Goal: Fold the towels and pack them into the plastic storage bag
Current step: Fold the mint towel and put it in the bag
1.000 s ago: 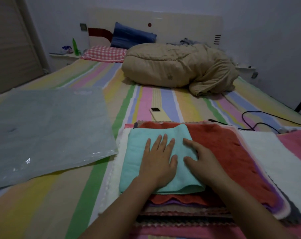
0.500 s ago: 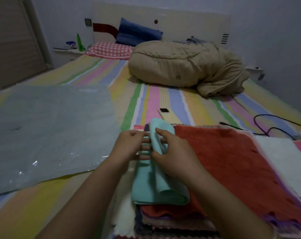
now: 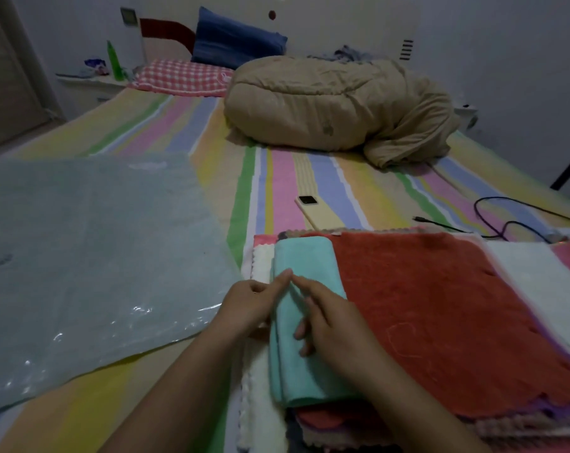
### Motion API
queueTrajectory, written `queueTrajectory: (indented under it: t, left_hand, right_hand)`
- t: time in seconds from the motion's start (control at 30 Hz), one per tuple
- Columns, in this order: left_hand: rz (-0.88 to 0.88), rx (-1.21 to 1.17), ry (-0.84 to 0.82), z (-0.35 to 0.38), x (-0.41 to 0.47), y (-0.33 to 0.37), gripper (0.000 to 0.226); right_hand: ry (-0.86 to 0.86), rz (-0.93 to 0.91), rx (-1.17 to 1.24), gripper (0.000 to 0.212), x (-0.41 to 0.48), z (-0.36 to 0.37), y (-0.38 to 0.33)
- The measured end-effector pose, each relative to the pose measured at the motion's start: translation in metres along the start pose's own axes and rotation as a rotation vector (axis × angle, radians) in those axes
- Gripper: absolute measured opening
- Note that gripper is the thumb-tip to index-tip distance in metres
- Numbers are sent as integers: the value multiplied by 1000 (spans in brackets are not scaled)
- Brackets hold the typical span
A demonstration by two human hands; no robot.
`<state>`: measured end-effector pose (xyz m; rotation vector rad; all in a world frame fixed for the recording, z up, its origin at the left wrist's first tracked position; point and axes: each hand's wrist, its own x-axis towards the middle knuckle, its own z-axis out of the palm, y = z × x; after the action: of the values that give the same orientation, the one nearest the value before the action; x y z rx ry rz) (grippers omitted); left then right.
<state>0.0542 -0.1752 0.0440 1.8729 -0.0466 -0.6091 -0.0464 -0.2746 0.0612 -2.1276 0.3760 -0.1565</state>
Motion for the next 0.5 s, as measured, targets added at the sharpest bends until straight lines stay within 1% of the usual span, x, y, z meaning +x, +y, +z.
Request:
queueTrajectory:
  t: [0.03,0.07,0.1,0.13,0.17,0.2,0.23,0.27,0.33,0.4,0.43,0.47,0.5]
  left_hand:
    - [6,-17,-14,1,-2,-1,38]
    - [14,-43,-20,2,-2,-2,32]
    - [24,-74,-14,2,-2,-4,27]
    - [37,-103,3,3,-3,-5,24]
    - [62,-123,27,4,-4,-6,23]
    - [102,-138,56,5,-6,-6,25]
    - [148,-156,79,7,-9,-6,27]
    - [195,-176,92,8,-13,-5,28]
    - [279,-222,96,10,-24,-3,26]
    - [371,-247,114,8,-34,-1,19]
    - [422,-252,130,4,-39,1,17]
    - [463,-271,142,-2,-45,2,16]
    - [487,-305,145,-10,-50,2,16]
  right_hand:
    - [14,21,85,46,0,-3,1]
    - [63,20,138,46,0,-5,4]
    - [157,-4,97,44,0,-9,6]
    - [261,-35,-42,42,1,-14,8]
    - [330,-57,-236,42,0,-18,11]
    - [362,-60,-408,46,-2,-20,12]
    - [351,-24,-479,54,-3,-22,12]
    - [318,38,-499,64,-4,-23,10]
    - [274,117,-494,82,-3,-24,6]
    - [239,148,-464,96,0,-26,0]
    - [235,158,-398,99,2,-27,-1]
    - [229,149,-277,97,2,-27,-5]
    - [198,129,-115,92,3,-26,-8]
